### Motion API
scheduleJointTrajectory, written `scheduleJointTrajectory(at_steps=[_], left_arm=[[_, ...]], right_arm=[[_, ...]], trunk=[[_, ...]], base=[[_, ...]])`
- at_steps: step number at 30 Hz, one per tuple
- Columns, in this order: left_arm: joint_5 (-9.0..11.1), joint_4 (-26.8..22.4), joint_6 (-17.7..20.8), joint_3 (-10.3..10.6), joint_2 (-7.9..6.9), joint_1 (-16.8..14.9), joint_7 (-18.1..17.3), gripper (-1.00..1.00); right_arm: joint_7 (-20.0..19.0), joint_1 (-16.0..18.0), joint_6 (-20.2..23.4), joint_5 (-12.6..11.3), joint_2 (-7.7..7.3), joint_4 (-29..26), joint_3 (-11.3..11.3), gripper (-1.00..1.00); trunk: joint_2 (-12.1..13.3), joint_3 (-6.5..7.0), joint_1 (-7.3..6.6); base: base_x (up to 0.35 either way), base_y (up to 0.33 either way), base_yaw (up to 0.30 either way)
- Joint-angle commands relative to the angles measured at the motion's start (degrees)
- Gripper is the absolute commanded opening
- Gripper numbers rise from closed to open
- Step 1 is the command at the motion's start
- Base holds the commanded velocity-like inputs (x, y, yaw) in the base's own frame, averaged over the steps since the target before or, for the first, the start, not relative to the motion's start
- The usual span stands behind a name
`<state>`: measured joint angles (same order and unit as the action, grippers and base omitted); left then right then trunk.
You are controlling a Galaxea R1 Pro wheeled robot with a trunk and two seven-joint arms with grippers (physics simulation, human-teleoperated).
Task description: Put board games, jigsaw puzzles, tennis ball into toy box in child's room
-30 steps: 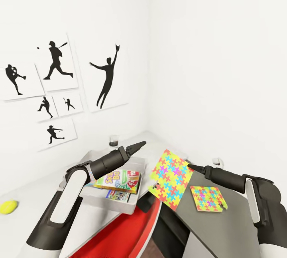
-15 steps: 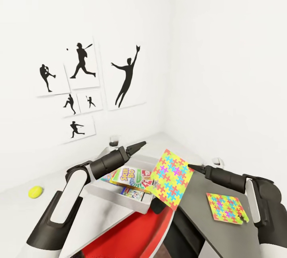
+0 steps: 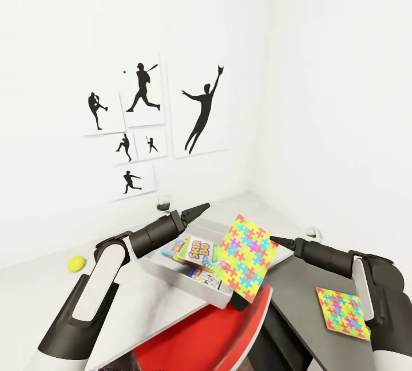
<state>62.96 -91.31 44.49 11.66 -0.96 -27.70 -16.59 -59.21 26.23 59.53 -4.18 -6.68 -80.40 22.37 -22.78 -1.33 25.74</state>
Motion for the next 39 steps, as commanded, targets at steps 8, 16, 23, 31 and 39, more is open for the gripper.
scheduleJointTrajectory(at_steps=[8,16,23,31,39], left_arm=[[0.05,0.0,0.16,0.03,-0.01,-0.07,-0.14,1.0],[0.05,-0.01,0.16,0.03,-0.06,-0.07,-0.17,1.0],[0.02,-0.01,0.17,0.08,-0.04,-0.07,-0.16,1.0],[0.0,-0.01,0.16,0.11,-0.02,-0.07,-0.12,1.0],[0.01,-0.01,0.16,0.11,-0.01,-0.07,-0.11,1.0]], right_arm=[[0.12,0.04,0.47,-0.37,0.0,-0.02,0.04,-1.0],[0.14,0.04,0.47,-0.32,0.02,0.0,0.04,-1.0],[0.14,0.1,0.47,-0.26,0.12,0.05,0.04,-1.0],[0.14,0.12,0.47,-0.3,-0.03,0.07,0.04,-1.0],[0.08,0.07,0.47,-0.41,-0.08,0.07,0.13,-1.0]], trunk=[[-0.14,-0.13,0.04],[-0.14,-0.13,0.04],[-0.14,-0.13,0.04],[-0.14,-0.13,0.04],[-0.14,-0.13,0.04]], base=[[0.0,0.0,0.185],[0.015,0.007,0.134],[0.141,0.117,0.042],[0.089,0.072,0.009],[0.021,0.017,0.002]])
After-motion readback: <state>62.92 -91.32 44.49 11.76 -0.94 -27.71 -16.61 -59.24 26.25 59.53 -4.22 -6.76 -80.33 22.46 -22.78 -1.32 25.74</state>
